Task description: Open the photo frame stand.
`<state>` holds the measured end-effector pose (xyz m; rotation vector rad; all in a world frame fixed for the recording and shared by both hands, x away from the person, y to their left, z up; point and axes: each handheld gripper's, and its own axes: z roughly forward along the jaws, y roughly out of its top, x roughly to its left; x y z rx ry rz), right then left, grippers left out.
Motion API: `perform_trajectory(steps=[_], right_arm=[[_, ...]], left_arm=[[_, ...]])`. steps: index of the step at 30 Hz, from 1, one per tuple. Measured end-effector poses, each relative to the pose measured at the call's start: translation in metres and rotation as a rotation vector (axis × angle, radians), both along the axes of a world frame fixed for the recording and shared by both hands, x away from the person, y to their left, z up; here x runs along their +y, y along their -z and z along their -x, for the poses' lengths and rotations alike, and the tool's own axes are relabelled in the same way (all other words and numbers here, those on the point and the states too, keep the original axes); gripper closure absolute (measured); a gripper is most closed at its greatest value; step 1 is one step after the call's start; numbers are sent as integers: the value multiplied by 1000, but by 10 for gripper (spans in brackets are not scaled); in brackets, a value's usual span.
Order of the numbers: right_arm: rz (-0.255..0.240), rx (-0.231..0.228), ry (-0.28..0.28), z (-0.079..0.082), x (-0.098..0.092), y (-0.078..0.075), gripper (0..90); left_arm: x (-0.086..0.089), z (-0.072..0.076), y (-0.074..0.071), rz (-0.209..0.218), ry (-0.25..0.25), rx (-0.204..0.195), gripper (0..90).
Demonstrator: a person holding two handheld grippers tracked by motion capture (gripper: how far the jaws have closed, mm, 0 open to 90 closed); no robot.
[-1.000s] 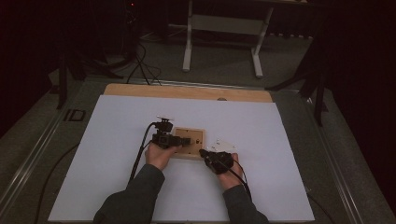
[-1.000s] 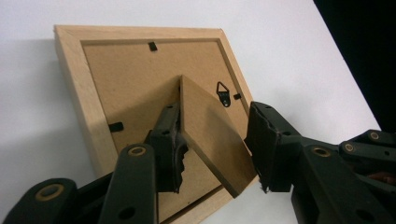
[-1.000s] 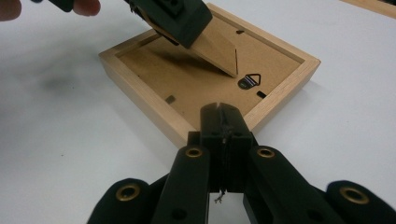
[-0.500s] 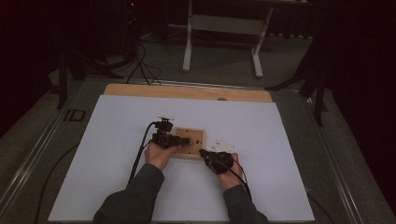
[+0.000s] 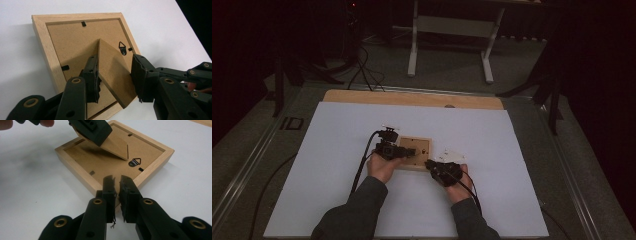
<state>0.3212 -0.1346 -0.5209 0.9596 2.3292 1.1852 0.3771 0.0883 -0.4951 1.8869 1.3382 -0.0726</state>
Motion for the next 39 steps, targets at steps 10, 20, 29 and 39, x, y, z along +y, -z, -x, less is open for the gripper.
perform_trajectory(steps=[10,20,29,39], right_arm=[[-10,-3,17,-2,-5,-4,740],[-54,8,20,-5,-13,-13,660],[-95,32,7,-8,-17,-18,596],[-127,43,-3,-13,-20,-26,554]], left_arm=[[-1,14,-4,-29,23,-81,602],[1,29,-4,-52,44,-164,602],[6,42,-2,-56,58,-227,602],[8,57,-2,-87,72,-308,602]])
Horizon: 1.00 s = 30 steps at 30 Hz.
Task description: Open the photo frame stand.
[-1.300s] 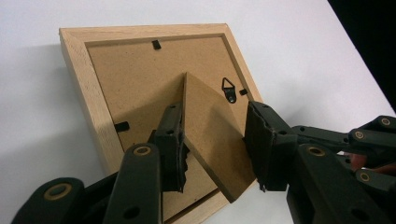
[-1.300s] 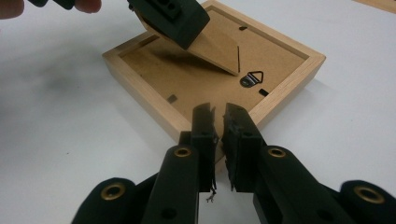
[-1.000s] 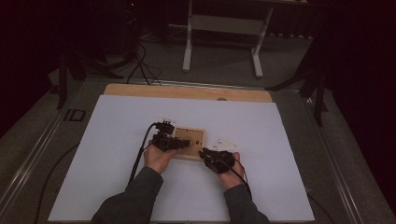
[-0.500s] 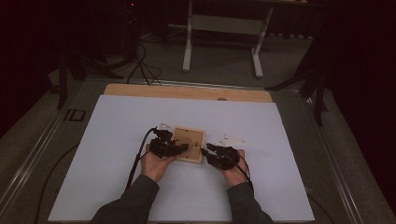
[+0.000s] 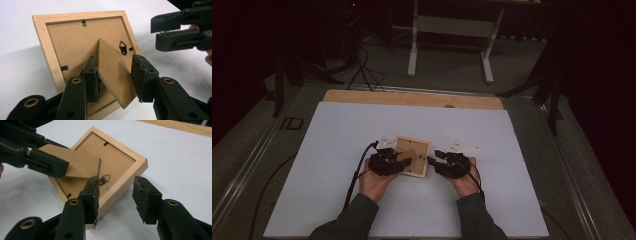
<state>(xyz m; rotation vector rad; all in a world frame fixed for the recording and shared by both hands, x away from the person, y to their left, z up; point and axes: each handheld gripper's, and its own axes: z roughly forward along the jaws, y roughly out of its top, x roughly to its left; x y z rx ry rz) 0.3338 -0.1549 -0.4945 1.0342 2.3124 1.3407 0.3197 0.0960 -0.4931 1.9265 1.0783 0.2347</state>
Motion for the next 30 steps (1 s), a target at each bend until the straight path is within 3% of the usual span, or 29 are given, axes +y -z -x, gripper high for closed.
perform_trajectory(steps=[6,15,24,28,30], right_arm=[[-2,22,-29,-2,3,1,532],[-2,48,-52,-6,9,3,461],[-50,91,-59,-24,10,6,410],[-101,133,-86,-30,7,9,430],[-108,141,-99,-31,7,10,444]], left_arm=[[1,11,3,-4,17,-63,607],[7,21,8,-5,44,-103,613],[8,24,7,-18,62,-121,618],[8,27,8,-20,70,-132,622],[12,28,10,4,77,-128,627]])
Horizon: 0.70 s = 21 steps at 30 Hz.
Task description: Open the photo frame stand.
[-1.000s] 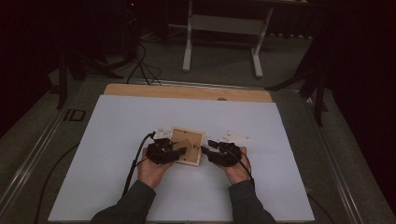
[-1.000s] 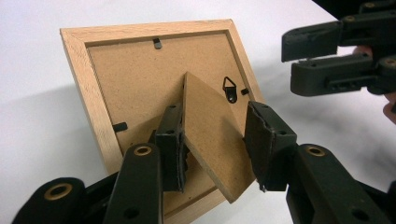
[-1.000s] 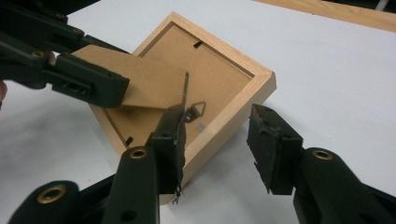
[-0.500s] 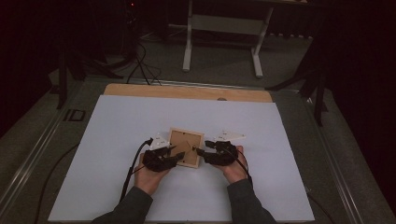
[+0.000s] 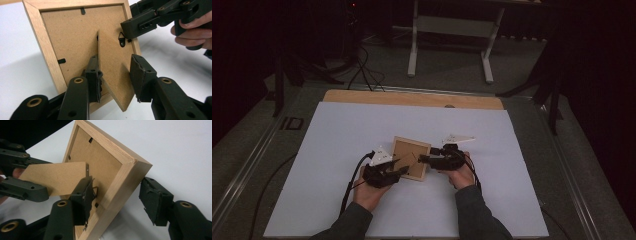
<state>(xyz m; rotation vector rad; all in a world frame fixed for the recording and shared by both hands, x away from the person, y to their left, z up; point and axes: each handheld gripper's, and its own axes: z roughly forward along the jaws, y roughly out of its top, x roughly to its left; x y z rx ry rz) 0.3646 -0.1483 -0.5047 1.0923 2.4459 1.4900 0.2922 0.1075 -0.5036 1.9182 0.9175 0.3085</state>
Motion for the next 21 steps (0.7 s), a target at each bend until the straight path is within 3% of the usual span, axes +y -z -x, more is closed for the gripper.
perform_trajectory(steps=[8,17,21], right_arm=[[4,-6,-27,-2,5,-1,462],[53,-121,2,10,9,-16,542],[106,-174,5,14,15,-21,544]], left_arm=[[5,0,0,-5,27,15,628],[-1,1,2,-49,35,15,667],[-4,1,4,-73,38,15,669]])
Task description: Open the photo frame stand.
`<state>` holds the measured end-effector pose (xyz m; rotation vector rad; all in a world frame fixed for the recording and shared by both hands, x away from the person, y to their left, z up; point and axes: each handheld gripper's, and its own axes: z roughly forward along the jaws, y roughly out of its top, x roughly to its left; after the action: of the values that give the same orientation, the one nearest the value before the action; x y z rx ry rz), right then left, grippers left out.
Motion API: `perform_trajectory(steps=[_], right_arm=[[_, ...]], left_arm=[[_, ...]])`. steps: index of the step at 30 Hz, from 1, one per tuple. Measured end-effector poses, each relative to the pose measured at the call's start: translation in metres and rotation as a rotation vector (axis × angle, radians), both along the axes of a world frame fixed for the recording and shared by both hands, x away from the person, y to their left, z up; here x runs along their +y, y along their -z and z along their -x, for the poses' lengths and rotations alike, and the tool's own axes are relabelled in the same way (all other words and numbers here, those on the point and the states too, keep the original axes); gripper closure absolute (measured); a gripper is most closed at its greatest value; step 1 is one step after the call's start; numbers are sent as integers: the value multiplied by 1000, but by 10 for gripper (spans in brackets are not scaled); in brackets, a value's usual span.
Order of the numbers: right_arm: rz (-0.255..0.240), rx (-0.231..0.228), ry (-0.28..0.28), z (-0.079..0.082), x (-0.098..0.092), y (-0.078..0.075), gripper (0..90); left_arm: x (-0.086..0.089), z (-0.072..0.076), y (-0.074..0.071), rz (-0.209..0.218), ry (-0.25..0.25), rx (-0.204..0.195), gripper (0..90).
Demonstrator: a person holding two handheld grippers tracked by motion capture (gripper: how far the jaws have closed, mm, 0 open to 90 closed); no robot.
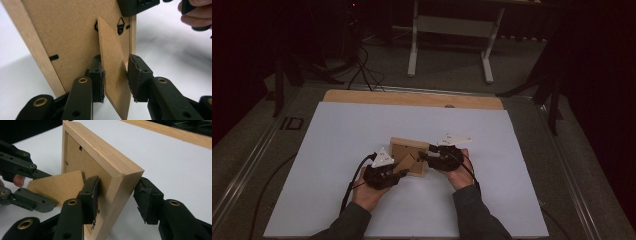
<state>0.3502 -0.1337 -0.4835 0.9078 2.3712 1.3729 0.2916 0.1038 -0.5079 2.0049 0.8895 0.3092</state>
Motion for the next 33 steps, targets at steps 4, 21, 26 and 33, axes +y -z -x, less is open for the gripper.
perform_trajectory(steps=[4,21,26,33], right_arm=[[11,-18,9,2,2,-2,549],[22,-106,-2,12,11,-13,556],[31,-111,-12,14,11,-13,550],[28,-99,-27,16,8,-12,542]], left_arm=[[-1,-1,1,-6,-5,-4,670],[-5,-4,6,-46,-18,-24,697],[-7,-3,8,-60,-14,-29,700],[-7,-2,10,-42,-7,-24,709]])
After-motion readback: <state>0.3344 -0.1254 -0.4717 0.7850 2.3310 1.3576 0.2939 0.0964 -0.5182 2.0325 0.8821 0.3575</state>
